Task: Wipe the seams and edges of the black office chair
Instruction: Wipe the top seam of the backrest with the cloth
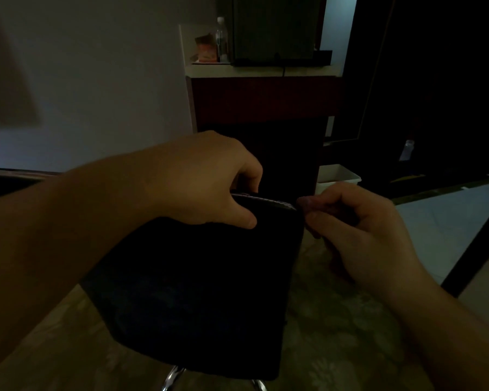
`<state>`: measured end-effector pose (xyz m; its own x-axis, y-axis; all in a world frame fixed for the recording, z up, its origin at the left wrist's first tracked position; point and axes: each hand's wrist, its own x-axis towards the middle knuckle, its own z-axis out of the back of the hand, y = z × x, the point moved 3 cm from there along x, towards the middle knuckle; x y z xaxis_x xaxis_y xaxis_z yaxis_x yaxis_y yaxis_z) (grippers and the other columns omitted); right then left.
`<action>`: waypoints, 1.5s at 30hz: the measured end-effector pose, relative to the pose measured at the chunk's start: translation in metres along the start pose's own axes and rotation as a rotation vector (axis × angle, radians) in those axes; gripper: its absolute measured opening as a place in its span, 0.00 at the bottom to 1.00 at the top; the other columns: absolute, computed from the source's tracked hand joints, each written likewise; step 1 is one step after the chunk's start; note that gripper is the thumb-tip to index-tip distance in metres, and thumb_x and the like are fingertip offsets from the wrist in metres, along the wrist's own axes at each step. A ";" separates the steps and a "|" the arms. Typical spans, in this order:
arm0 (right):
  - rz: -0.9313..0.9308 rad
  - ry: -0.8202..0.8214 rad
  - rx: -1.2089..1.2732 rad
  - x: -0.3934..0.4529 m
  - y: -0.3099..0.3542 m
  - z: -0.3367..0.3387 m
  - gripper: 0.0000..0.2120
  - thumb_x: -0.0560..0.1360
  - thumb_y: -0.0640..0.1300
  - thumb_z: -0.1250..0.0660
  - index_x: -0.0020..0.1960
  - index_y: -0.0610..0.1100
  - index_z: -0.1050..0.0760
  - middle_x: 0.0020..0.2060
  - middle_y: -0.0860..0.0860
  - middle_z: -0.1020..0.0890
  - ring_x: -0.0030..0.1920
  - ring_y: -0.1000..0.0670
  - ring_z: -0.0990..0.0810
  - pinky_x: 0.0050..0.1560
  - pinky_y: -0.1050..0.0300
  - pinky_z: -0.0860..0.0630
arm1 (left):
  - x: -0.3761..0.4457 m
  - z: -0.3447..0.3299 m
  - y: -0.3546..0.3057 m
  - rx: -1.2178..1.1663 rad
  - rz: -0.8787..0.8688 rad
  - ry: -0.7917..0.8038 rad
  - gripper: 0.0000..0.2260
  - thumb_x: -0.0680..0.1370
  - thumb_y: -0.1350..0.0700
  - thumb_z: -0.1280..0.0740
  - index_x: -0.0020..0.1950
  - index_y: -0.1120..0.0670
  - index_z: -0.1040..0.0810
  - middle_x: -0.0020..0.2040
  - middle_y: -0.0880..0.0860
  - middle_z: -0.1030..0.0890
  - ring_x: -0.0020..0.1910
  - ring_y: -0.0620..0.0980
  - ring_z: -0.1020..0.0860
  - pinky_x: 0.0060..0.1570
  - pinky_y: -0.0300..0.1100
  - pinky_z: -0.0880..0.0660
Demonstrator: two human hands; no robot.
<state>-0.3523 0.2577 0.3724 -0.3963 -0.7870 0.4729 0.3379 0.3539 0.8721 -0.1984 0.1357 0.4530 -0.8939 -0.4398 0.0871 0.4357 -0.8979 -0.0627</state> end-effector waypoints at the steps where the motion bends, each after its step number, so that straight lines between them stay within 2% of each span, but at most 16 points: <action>1: -0.003 0.003 0.007 0.002 -0.001 0.000 0.09 0.75 0.32 0.32 0.43 0.45 0.19 0.30 0.58 0.19 0.28 0.63 0.23 0.26 0.74 0.32 | 0.000 0.000 0.000 0.011 0.001 -0.009 0.15 0.69 0.37 0.26 0.51 0.40 0.21 0.39 0.40 0.24 0.43 0.28 0.26 0.32 0.30 0.35; 7: -0.053 0.007 0.219 -0.001 -0.004 -0.001 0.11 0.73 0.25 0.36 0.42 0.39 0.22 0.28 0.55 0.19 0.27 0.61 0.22 0.26 0.73 0.31 | -0.001 -0.001 0.000 -0.002 -0.007 -0.003 0.15 0.68 0.36 0.27 0.51 0.39 0.21 0.40 0.41 0.23 0.45 0.30 0.25 0.31 0.29 0.31; 10: -0.014 0.013 0.069 0.004 -0.009 -0.001 0.14 0.75 0.28 0.34 0.44 0.46 0.20 0.30 0.59 0.19 0.29 0.63 0.23 0.27 0.74 0.31 | 0.000 -0.001 0.000 0.003 0.007 -0.016 0.15 0.67 0.35 0.27 0.50 0.39 0.22 0.40 0.41 0.23 0.44 0.32 0.25 0.34 0.33 0.33; 14: 0.027 0.068 0.099 -0.002 -0.005 0.000 0.12 0.73 0.25 0.35 0.44 0.40 0.21 0.28 0.58 0.20 0.28 0.62 0.23 0.28 0.74 0.31 | 0.000 -0.001 -0.002 -0.005 0.003 0.019 0.15 0.67 0.35 0.27 0.49 0.39 0.22 0.40 0.42 0.21 0.44 0.30 0.25 0.32 0.32 0.32; 16: 0.064 0.047 0.056 -0.001 -0.004 0.001 0.11 0.72 0.26 0.33 0.44 0.41 0.20 0.30 0.58 0.19 0.30 0.62 0.22 0.29 0.74 0.30 | 0.000 -0.001 -0.003 -0.009 0.004 0.010 0.15 0.67 0.36 0.27 0.49 0.39 0.22 0.39 0.41 0.22 0.44 0.28 0.26 0.31 0.31 0.33; 19: 0.015 0.021 0.020 0.003 -0.007 0.000 0.12 0.75 0.28 0.34 0.44 0.45 0.20 0.27 0.62 0.22 0.27 0.64 0.24 0.27 0.74 0.31 | 0.002 0.000 -0.003 -0.005 0.015 0.017 0.16 0.66 0.35 0.28 0.50 0.40 0.21 0.39 0.41 0.23 0.44 0.28 0.26 0.32 0.31 0.34; 24: -0.008 0.046 0.092 0.001 -0.004 0.005 0.13 0.73 0.25 0.34 0.41 0.42 0.20 0.28 0.56 0.19 0.29 0.61 0.22 0.28 0.73 0.30 | 0.002 -0.001 -0.003 0.004 0.002 0.002 0.15 0.68 0.36 0.27 0.49 0.40 0.21 0.38 0.42 0.23 0.43 0.28 0.26 0.32 0.32 0.35; 28: 0.005 0.035 0.055 0.003 -0.007 0.002 0.17 0.75 0.31 0.33 0.39 0.52 0.20 0.31 0.56 0.19 0.31 0.60 0.22 0.29 0.70 0.29 | 0.004 0.000 -0.004 0.024 -0.009 -0.004 0.14 0.68 0.36 0.27 0.49 0.39 0.22 0.37 0.41 0.23 0.43 0.27 0.26 0.31 0.30 0.36; 31: 0.044 0.061 0.038 -0.002 -0.004 0.000 0.08 0.74 0.45 0.29 0.40 0.57 0.20 0.37 0.54 0.18 0.33 0.56 0.21 0.30 0.62 0.26 | 0.004 -0.001 -0.003 0.024 -0.020 -0.021 0.15 0.67 0.34 0.28 0.48 0.40 0.22 0.37 0.41 0.23 0.44 0.29 0.26 0.33 0.33 0.34; 33: 0.036 0.037 0.021 -0.001 -0.003 0.001 0.02 0.72 0.49 0.29 0.41 0.56 0.19 0.33 0.54 0.19 0.31 0.56 0.22 0.29 0.61 0.27 | 0.004 -0.002 -0.002 0.010 -0.024 -0.030 0.17 0.65 0.34 0.29 0.49 0.40 0.21 0.38 0.41 0.23 0.44 0.29 0.26 0.33 0.33 0.34; 35: 0.046 0.009 -0.014 0.001 0.000 0.002 0.02 0.72 0.48 0.29 0.40 0.53 0.19 0.32 0.54 0.19 0.29 0.56 0.22 0.28 0.61 0.27 | 0.004 -0.002 -0.003 0.009 -0.023 -0.027 0.16 0.66 0.34 0.28 0.48 0.40 0.22 0.38 0.41 0.23 0.45 0.28 0.27 0.31 0.31 0.34; 38: 0.178 0.025 -0.196 0.002 0.005 -0.001 0.05 0.73 0.41 0.27 0.41 0.50 0.19 0.40 0.53 0.17 0.38 0.53 0.18 0.34 0.63 0.24 | 0.003 -0.001 -0.002 -0.008 -0.026 -0.009 0.16 0.66 0.34 0.28 0.48 0.40 0.22 0.37 0.42 0.22 0.43 0.29 0.26 0.33 0.28 0.31; 41: 0.185 -0.011 -0.242 0.007 0.003 0.004 0.06 0.74 0.44 0.28 0.40 0.55 0.20 0.40 0.55 0.18 0.36 0.54 0.18 0.32 0.66 0.26 | 0.005 -0.001 -0.003 -0.013 -0.024 -0.023 0.17 0.65 0.34 0.30 0.48 0.40 0.21 0.38 0.41 0.23 0.43 0.28 0.26 0.31 0.30 0.35; 43: 0.185 0.042 -0.259 0.008 0.008 0.005 0.04 0.72 0.47 0.29 0.40 0.55 0.20 0.39 0.55 0.19 0.36 0.54 0.19 0.33 0.65 0.26 | 0.006 -0.002 -0.004 -0.001 -0.034 -0.013 0.16 0.66 0.34 0.29 0.49 0.40 0.21 0.38 0.41 0.23 0.43 0.29 0.26 0.31 0.31 0.36; 45: 0.250 0.107 -0.331 0.005 0.016 0.002 0.03 0.71 0.48 0.28 0.39 0.54 0.21 0.41 0.55 0.19 0.41 0.53 0.18 0.38 0.67 0.25 | 0.005 -0.002 -0.004 0.030 -0.051 -0.015 0.16 0.66 0.34 0.30 0.48 0.40 0.22 0.37 0.41 0.24 0.43 0.28 0.27 0.30 0.30 0.37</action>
<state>-0.3508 0.2608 0.3889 -0.1821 -0.7517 0.6339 0.6748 0.3734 0.6366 -0.2047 0.1373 0.4515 -0.9134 -0.3934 0.1044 0.3927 -0.9193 -0.0281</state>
